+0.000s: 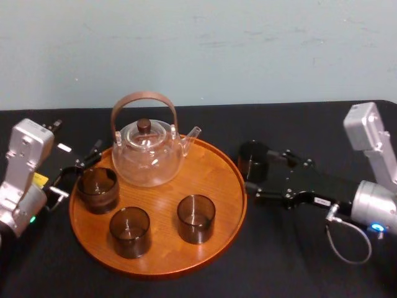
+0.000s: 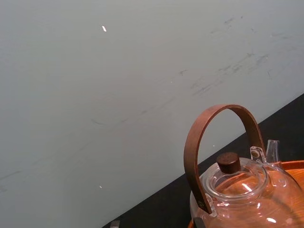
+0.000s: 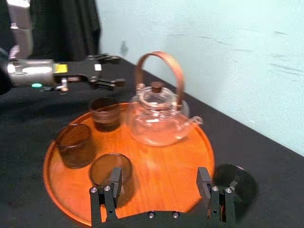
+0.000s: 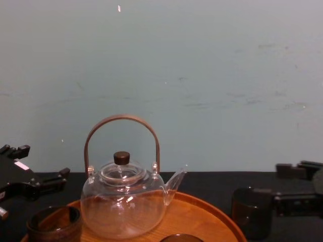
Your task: Pick up the glass from the table and place it on the tray.
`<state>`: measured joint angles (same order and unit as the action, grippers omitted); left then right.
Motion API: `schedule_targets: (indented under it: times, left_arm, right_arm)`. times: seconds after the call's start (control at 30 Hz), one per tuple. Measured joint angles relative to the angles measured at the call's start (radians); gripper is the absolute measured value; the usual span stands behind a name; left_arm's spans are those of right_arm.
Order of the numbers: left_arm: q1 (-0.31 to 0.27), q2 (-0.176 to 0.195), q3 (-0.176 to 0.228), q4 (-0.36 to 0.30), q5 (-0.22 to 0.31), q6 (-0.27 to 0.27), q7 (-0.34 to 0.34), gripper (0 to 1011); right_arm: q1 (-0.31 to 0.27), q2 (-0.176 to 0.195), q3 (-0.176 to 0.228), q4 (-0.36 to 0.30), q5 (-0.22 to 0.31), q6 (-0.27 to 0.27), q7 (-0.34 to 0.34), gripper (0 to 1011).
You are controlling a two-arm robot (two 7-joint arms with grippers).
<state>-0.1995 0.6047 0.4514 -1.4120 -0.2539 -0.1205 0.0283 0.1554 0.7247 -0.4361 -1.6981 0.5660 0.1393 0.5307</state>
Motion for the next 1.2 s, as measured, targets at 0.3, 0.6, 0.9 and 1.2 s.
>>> schedule_targets:
  times: [0.3,0.6,0.9,1.2]
  left_arm:
    - [0.0,0.0,0.0,0.0,0.0,0.0,0.0,1001]
    - [0.0,0.0,0.0,0.0,0.0,0.0,0.0,1001]
    - [0.0,0.0,0.0,0.0,0.0,0.0,0.0,1001]
    - [0.0,0.0,0.0,0.0,0.0,0.0,0.0,1001]
  right_arm:
    - [-0.069,0.015,0.077,-0.012,0.011,0.008,-0.073,1002]
    - [-0.078,-0.013,0.105,0.02,-0.005,0.047,-0.118,1002]
    - [-0.048,-0.045,0.095,0.072,-0.033,0.071,-0.111,1002]
    - [-0.022,-0.072,0.093,0.112,-0.041,0.093,-0.109,1002]
